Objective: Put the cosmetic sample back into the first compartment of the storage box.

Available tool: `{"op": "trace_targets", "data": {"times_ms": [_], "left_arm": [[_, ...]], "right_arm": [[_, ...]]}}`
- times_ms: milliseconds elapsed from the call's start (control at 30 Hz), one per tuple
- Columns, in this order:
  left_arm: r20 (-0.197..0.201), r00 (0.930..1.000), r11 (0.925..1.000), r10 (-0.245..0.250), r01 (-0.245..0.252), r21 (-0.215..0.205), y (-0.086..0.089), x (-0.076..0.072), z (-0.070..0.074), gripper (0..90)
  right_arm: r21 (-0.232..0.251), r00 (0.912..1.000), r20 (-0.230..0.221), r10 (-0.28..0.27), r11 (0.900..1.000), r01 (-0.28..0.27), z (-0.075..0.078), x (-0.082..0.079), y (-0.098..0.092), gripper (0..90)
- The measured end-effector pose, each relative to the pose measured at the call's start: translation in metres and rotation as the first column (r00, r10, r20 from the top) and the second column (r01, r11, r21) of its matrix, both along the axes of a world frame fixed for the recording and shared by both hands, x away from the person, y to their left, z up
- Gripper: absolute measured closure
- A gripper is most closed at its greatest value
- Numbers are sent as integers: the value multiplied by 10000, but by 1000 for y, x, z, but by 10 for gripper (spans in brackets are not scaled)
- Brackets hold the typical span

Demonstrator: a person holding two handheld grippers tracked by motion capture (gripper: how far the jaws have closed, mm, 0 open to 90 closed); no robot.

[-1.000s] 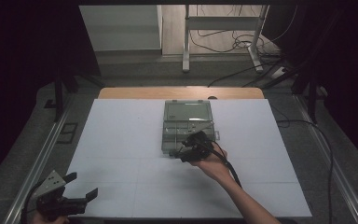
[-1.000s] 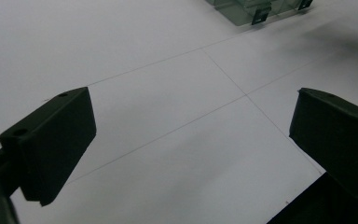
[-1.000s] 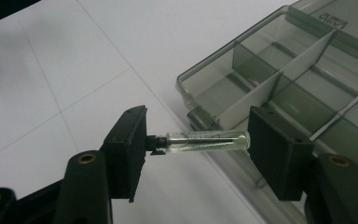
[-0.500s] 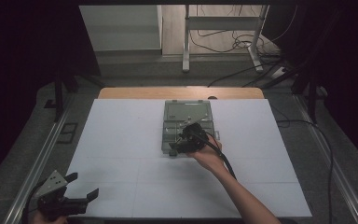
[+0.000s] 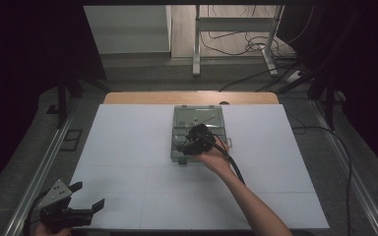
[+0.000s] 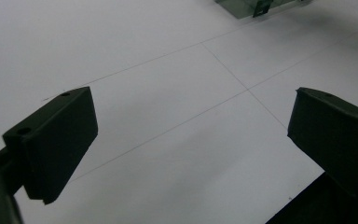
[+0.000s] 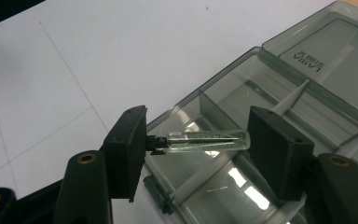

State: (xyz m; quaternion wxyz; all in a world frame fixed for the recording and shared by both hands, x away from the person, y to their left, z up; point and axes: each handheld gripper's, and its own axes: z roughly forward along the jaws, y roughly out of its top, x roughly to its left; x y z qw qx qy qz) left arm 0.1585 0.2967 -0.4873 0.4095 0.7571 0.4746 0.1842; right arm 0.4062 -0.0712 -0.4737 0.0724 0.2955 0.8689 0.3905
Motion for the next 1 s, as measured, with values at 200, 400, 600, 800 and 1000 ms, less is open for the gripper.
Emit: {"op": "trace_targets", "data": {"times_ms": [200, 400, 600, 800, 1000], "left_arm": [[-6, 10000, 10000, -9, 9, -3, 0, 0, 0, 19], [-2, 10000, 10000, -29, 29, 17, 0, 0, 0, 19], [-4, 10000, 10000, -43, 43, 3, 0, 1, 0, 19], [-2, 10000, 10000, -56, 56, -8, 0, 1, 0, 19], [-8, 10000, 10000, -70, 70, -6, 0, 1, 0, 20]], "right_arm": [[152, 9996, -101, -260, 9995, 261, -3, 11, 2, 395], [-56, 9995, 68, -302, 9995, 302, -4, 18, 6, 395], [-179, 9993, 75, -365, 9992, 366, -6, 25, 12, 395], [-174, 9987, 69, -501, 9986, 502, -10, 33, 16, 395], [-273, 9980, 113, -624, 9977, 627, -13, 40, 19, 394]]}}
